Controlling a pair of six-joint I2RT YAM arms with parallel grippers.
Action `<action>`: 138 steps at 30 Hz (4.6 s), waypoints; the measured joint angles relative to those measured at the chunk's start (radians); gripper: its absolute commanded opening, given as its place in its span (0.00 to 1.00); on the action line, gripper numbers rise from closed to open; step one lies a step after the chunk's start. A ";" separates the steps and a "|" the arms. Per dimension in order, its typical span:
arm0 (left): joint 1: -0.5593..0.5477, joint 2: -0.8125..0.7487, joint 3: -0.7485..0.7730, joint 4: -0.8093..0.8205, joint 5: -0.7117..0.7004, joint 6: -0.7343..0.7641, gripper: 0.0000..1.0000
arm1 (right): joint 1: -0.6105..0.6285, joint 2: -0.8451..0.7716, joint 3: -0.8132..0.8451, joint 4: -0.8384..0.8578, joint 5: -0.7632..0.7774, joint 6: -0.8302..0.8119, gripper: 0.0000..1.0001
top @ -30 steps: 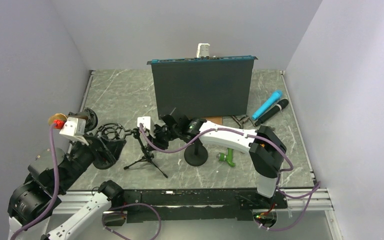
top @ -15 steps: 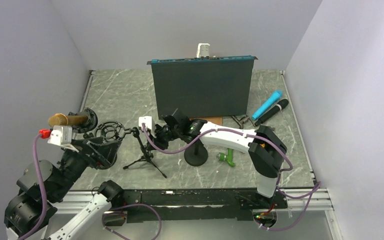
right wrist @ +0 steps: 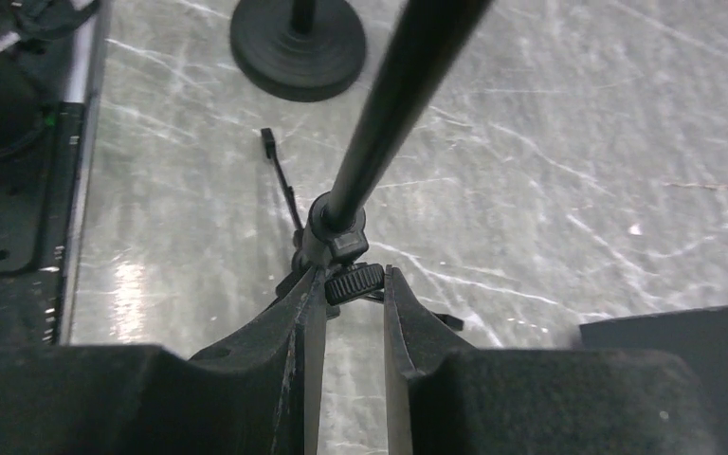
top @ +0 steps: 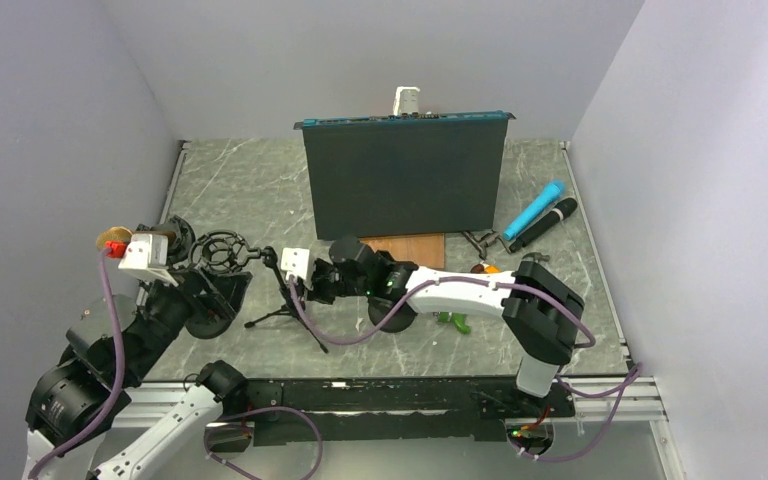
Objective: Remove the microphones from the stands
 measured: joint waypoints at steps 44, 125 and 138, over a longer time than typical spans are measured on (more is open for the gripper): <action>0.000 -0.019 -0.019 0.006 -0.021 -0.010 0.88 | 0.315 -0.060 -0.172 0.142 0.928 -0.406 0.76; 0.000 0.107 0.107 -0.010 0.109 0.048 0.92 | 0.239 0.035 0.129 -0.357 0.713 0.672 0.61; 0.000 0.099 0.122 -0.033 0.109 0.041 0.91 | 0.241 0.196 0.129 -0.280 0.770 0.707 0.32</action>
